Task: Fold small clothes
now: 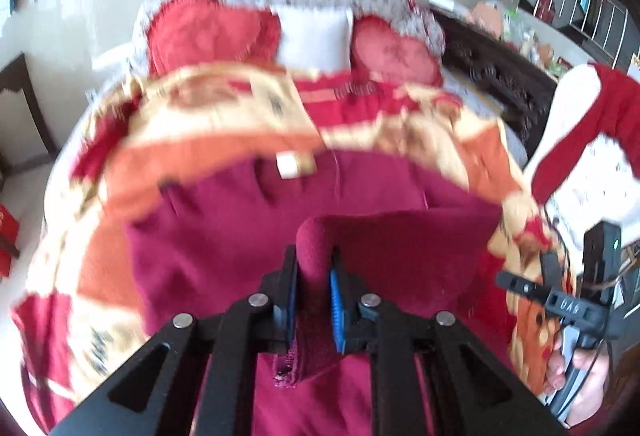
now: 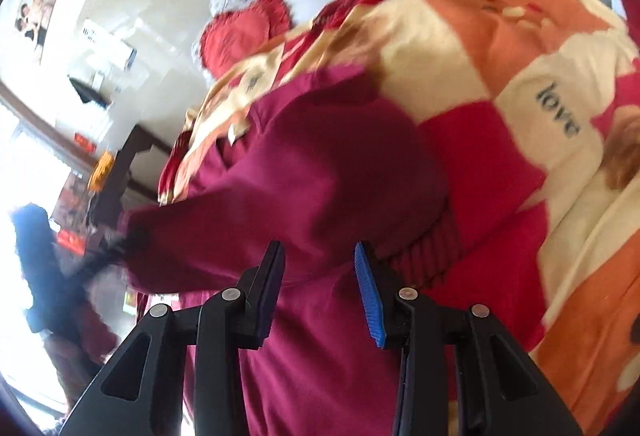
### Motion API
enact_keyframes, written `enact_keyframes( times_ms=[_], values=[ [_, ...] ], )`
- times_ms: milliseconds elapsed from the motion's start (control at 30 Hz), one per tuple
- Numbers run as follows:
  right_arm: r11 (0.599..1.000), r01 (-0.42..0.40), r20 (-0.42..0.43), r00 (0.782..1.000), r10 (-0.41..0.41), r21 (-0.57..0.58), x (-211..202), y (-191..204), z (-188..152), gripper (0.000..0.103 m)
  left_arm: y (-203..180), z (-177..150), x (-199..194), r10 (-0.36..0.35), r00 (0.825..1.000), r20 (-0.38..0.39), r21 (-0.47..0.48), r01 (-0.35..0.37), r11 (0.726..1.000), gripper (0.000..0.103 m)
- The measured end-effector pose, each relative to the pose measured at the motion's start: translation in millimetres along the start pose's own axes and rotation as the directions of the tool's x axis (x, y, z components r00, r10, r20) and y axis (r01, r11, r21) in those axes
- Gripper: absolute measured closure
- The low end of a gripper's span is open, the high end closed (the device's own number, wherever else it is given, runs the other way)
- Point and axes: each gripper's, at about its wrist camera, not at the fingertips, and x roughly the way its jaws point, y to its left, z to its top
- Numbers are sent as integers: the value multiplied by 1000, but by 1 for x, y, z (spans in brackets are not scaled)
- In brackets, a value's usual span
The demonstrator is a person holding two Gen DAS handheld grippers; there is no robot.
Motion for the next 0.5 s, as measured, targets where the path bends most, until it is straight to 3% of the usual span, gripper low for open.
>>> enact_keyframes(
  times_ms=[100,167,267,400,500],
  values=[
    [999,32,44,999,-31,-11,-3,-1,18,81,25,15,5,58,998,-1,-32,-58,998,89],
    [998,56,64,996,-55,-13,1,-2,34,70,51,12,21,112,993,-46,-67,-115,991,89],
    [996,85,49,995,-83,-24,17,-3,54,67,89,-5,58,175,973,-153,-130,-195,972,89],
    [993,96,4,995,-96,-64,48,3,77,64,106,-25,85,137,969,-205,-193,-177,965,89],
    [989,103,-29,994,-107,-103,75,12,87,63,105,-22,85,139,971,-193,-177,-174,969,89]
  ],
)
